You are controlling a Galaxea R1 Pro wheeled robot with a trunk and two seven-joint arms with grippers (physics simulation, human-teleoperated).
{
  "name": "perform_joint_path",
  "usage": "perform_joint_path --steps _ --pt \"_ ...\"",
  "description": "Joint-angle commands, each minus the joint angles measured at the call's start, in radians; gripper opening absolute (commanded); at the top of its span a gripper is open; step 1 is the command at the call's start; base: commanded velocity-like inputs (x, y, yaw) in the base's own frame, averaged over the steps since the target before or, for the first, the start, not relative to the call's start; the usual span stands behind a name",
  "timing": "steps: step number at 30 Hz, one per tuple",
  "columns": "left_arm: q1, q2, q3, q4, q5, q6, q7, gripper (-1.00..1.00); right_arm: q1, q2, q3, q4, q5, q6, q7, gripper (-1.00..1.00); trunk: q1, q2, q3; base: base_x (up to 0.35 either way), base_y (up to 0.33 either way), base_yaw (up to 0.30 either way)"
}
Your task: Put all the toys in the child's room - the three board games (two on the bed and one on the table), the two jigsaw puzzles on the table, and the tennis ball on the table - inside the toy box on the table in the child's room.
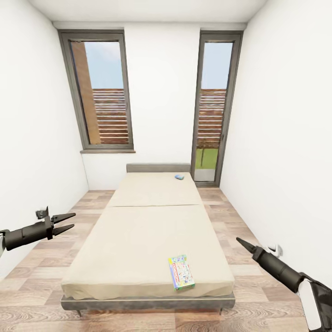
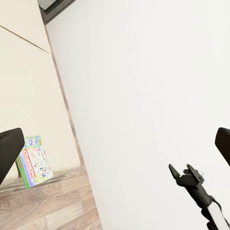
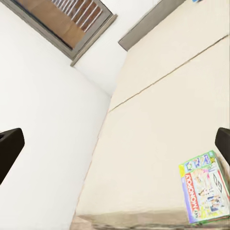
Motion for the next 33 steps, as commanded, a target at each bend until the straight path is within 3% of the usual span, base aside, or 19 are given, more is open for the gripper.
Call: perform_joint_path --steps 1,9,18,26,28,33 --pt "-0.001 0.0 0.0 0.0 0.001 0.01 -0.002 1.0 -0.004 0.001 0.006 0.009 -0.005 0.016 -0.014 1.0 0.0 -0.001 -0.002 -0.005 0.001 0.0" --pt "-0.001 0.0 0.0 0.0 0.001 0.01 -0.003 1.0 -0.086 0.039 0.085 0.128 -0.015 0.063 -0.199 1.0 0.023 -0.043 -0.02 -0.001 0.0 0.0" --pt "-0.001 0.0 0.0 -0.001 0.002 0.01 -0.004 1.0 -0.173 0.057 0.091 0.35 -0.032 0.066 -0.239 1.0 0.058 -0.106 -0.049 0.0 0.0 0.0" --pt "-0.001 -0.002 0.001 -0.001 0.002 0.01 -0.005 1.0 -0.182 0.088 0.09 0.409 -0.199 0.068 -0.275 1.0 0.088 -0.162 -0.074 0.0 0.0 0.0" --pt "-0.001 -0.003 0.001 -0.001 0.002 0.01 -0.005 1.0 -0.182 0.091 0.087 0.43 -0.222 0.068 -0.293 1.0 0.096 -0.176 -0.08 0.0 0.0 0.0" --pt "-0.001 -0.005 0.002 -0.001 0.002 0.01 -0.006 1.0 -0.188 0.094 0.081 0.555 -0.376 0.066 -0.368 1.0 0.115 -0.211 -0.096 0.0 0.0 0.0"
